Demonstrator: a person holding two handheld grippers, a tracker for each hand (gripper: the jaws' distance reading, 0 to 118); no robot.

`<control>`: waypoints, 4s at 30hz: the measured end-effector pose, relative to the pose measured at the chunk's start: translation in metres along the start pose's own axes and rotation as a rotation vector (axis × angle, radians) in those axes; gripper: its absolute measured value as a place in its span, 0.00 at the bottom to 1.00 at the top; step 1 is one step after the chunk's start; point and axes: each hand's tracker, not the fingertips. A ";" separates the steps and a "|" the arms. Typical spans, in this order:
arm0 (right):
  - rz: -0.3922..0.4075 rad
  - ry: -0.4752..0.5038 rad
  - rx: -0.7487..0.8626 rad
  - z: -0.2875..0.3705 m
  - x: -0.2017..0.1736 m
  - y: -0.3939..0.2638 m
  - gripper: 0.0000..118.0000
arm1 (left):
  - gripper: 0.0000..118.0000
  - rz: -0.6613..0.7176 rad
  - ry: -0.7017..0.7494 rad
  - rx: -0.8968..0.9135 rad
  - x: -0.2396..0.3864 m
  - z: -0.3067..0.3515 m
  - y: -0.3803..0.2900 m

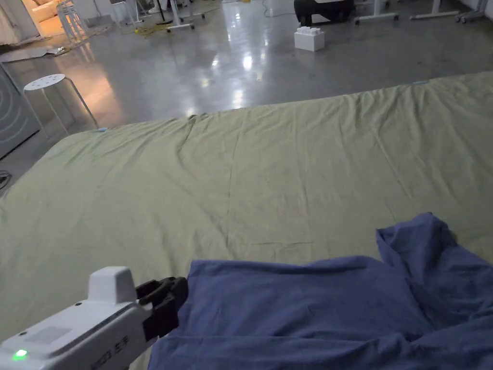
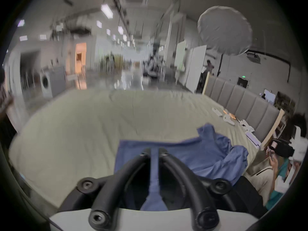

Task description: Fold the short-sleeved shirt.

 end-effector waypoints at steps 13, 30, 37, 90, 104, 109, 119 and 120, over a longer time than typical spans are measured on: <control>-0.053 -0.129 -0.156 -0.013 0.028 -0.021 0.00 | 0.67 -0.079 0.211 -0.278 -0.047 -0.223 0.022; -0.124 -0.112 -0.268 -0.148 0.110 0.032 0.65 | 0.11 -0.199 0.255 -0.505 -0.008 -0.257 0.019; -0.185 -0.093 -0.582 -0.309 0.186 0.045 0.69 | 0.11 -0.167 0.251 -0.535 -0.005 -0.255 0.023; -0.149 -0.183 -0.395 -0.097 0.143 -0.087 0.82 | 0.84 0.252 0.141 -0.087 -0.093 0.024 -0.155; -0.117 -0.055 0.227 0.031 0.053 0.033 0.80 | 0.85 -0.181 0.287 0.542 0.064 0.189 -0.054; 0.077 -0.012 0.355 0.042 0.001 0.063 0.80 | 0.83 -0.230 0.217 0.634 0.109 0.213 -0.033; 0.142 0.012 0.322 0.035 -0.037 0.062 0.10 | 0.06 -0.348 0.226 0.680 0.140 0.213 -0.039; 0.153 0.020 0.317 0.036 -0.037 0.061 0.03 | 0.01 -0.343 0.206 0.662 0.140 0.212 -0.039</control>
